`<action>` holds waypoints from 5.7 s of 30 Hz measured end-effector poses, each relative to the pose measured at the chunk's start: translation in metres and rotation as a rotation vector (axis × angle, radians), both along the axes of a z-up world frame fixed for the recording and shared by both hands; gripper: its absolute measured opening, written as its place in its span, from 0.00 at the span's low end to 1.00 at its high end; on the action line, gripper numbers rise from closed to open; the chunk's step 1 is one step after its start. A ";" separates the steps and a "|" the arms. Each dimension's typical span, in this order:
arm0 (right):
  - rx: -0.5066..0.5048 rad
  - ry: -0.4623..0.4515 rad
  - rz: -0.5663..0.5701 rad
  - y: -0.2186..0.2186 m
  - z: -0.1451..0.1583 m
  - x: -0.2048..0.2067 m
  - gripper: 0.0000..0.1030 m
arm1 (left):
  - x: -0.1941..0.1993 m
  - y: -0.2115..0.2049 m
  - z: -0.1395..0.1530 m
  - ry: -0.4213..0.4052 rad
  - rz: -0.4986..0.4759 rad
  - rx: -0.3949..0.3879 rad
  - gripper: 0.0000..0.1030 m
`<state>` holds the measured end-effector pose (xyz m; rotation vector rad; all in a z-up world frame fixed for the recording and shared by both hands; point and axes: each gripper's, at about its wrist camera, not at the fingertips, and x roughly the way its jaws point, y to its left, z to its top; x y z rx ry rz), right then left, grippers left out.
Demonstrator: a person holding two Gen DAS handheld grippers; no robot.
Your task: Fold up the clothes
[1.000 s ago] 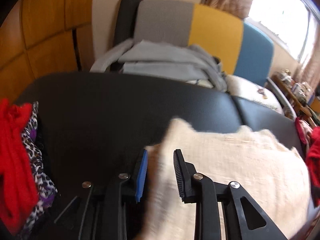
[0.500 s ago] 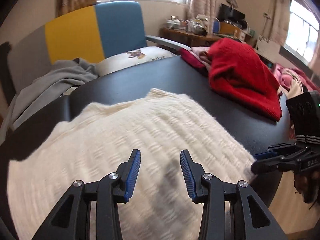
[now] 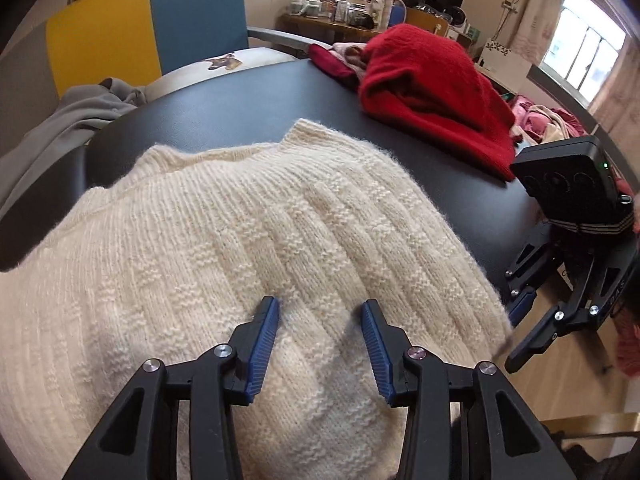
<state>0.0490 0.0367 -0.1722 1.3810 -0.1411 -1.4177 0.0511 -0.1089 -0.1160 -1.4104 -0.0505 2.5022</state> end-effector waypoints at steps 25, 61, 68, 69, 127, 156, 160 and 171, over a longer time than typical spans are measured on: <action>0.042 0.294 -0.431 -0.106 0.055 0.012 0.32 | 0.188 -0.231 0.063 0.233 0.660 0.082 0.68; 0.147 0.529 -0.422 -0.149 0.015 -0.062 0.33 | 0.215 -0.249 -0.001 0.061 0.632 0.351 0.20; 0.141 0.532 -0.424 -0.147 0.015 -0.062 0.33 | 0.159 -0.265 0.024 0.097 0.656 0.229 0.48; 0.140 0.532 -0.424 -0.147 0.015 -0.062 0.33 | 0.146 -0.266 0.025 0.089 0.650 0.191 0.49; 0.273 0.585 0.111 -0.123 0.047 -0.017 0.33 | 0.090 -0.349 0.041 0.006 0.707 0.442 0.15; 0.099 0.564 -0.062 -0.091 0.006 -0.022 0.35 | -0.053 -0.088 0.075 -0.171 0.563 0.545 0.14; 0.053 0.540 -0.089 -0.085 0.003 -0.022 0.35 | -0.068 -0.065 0.054 -0.236 0.591 0.477 0.15; -0.010 0.557 -0.132 -0.060 0.016 -0.013 0.36 | -0.053 -0.048 0.126 -0.176 0.438 0.494 0.31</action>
